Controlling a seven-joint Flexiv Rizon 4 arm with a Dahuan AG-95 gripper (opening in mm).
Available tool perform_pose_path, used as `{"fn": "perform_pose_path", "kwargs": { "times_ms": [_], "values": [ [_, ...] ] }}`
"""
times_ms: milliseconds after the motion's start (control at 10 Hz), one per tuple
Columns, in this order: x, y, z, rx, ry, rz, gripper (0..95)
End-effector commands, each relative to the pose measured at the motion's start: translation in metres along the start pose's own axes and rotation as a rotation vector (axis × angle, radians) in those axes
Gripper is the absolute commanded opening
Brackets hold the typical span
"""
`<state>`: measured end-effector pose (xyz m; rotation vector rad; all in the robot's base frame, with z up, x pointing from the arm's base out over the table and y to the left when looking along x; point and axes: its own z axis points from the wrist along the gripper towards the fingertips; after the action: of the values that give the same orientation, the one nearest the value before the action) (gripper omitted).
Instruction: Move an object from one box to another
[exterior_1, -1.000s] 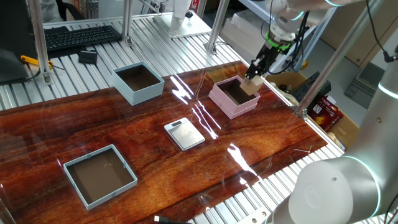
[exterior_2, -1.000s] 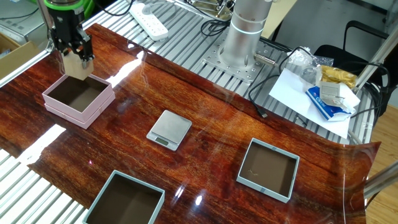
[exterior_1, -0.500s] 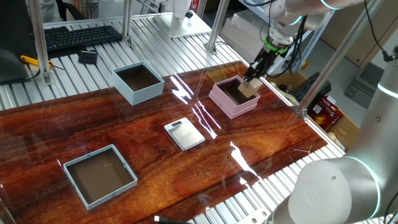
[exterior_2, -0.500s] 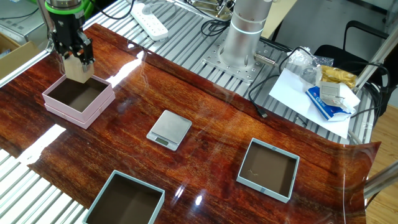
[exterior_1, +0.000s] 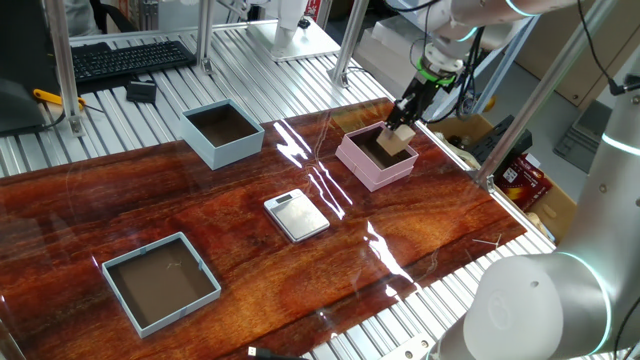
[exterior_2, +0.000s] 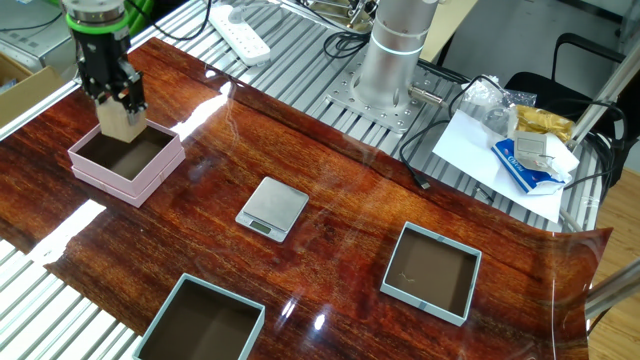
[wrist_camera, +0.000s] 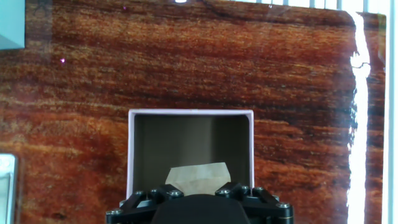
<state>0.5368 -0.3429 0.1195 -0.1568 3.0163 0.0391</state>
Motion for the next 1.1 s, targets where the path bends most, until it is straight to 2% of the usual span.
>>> {"fn": "perform_pose_path", "kwargs": {
  "times_ms": [100,400,800,1000,1100],
  "values": [
    [-0.005,0.004,0.005,0.001,0.003,0.010,0.0],
    [-0.009,0.012,0.007,-0.002,0.013,0.023,0.0],
    [-0.013,0.010,0.019,-0.022,0.022,0.040,0.0],
    [-0.012,0.009,0.022,-0.024,0.020,0.044,0.0],
    [-0.012,0.009,0.022,-0.016,0.021,0.041,0.0]
  ]
}}
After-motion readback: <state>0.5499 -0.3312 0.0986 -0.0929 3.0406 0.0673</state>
